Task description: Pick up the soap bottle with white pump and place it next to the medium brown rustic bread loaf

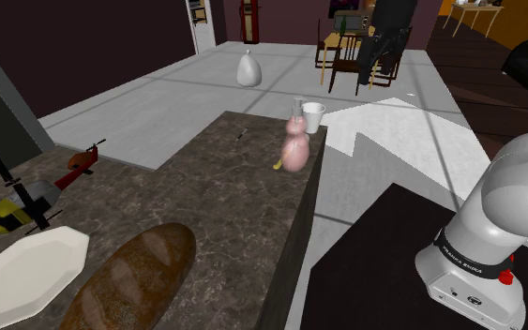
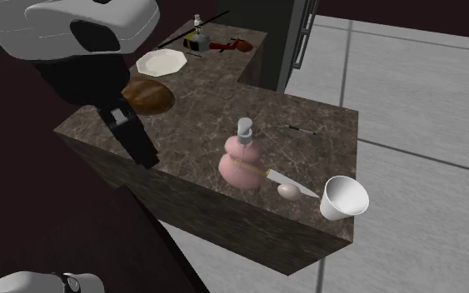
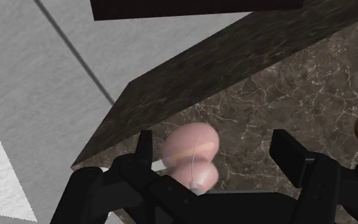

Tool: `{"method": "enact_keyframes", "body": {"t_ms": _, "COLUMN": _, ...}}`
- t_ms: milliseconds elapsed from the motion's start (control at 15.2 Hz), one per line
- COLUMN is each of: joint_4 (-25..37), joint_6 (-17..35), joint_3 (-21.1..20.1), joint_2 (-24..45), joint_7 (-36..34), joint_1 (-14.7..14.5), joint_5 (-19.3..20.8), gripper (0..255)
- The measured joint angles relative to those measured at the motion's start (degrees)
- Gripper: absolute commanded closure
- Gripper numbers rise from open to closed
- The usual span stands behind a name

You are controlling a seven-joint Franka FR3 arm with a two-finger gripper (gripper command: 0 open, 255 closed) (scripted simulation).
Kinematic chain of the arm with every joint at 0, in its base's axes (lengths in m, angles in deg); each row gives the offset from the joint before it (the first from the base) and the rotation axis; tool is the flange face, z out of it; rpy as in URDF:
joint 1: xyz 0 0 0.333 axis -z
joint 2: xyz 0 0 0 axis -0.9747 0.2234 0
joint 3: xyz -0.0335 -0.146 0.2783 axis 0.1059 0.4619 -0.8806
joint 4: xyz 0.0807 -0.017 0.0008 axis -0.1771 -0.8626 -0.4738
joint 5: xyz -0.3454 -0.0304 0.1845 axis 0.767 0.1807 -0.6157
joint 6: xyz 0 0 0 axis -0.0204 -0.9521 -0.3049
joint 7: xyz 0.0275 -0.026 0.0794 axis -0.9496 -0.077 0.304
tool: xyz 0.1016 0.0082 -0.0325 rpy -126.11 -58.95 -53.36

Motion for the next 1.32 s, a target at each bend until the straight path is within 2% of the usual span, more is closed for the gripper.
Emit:
{"method": "enact_keyframes", "body": {"t_ms": 132, "joint_4": 0.44, "joint_6": 0.52, "joint_3": 0.14, "joint_2": 1.06, "joint_7": -0.03, "joint_1": -0.04, "joint_5": -0.18, "gripper": 0}}
{"method": "enact_keyframes", "body": {"t_ms": 660, "joint_4": 8.46, "joint_6": 8.21, "joint_3": 2.57, "joint_2": 18.45, "joint_7": 0.45, "joint_1": -0.84, "joint_5": -3.62, "gripper": 0}}
{"method": "enact_keyframes", "body": {"t_ms": 924, "joint_4": 14.05, "joint_6": 11.17, "joint_3": 3.89, "joint_2": 28.01, "joint_7": 1.48, "joint_1": -1.14, "joint_5": -6.17, "gripper": 0}}
{"method": "enact_keyframes", "body": {"t_ms": 1320, "joint_4": 25.33, "joint_6": 12.56, "joint_3": 5.24, "joint_2": 42.43, "joint_7": 3.28, "joint_1": -1.09, "joint_5": -10.92, "gripper": 0}}
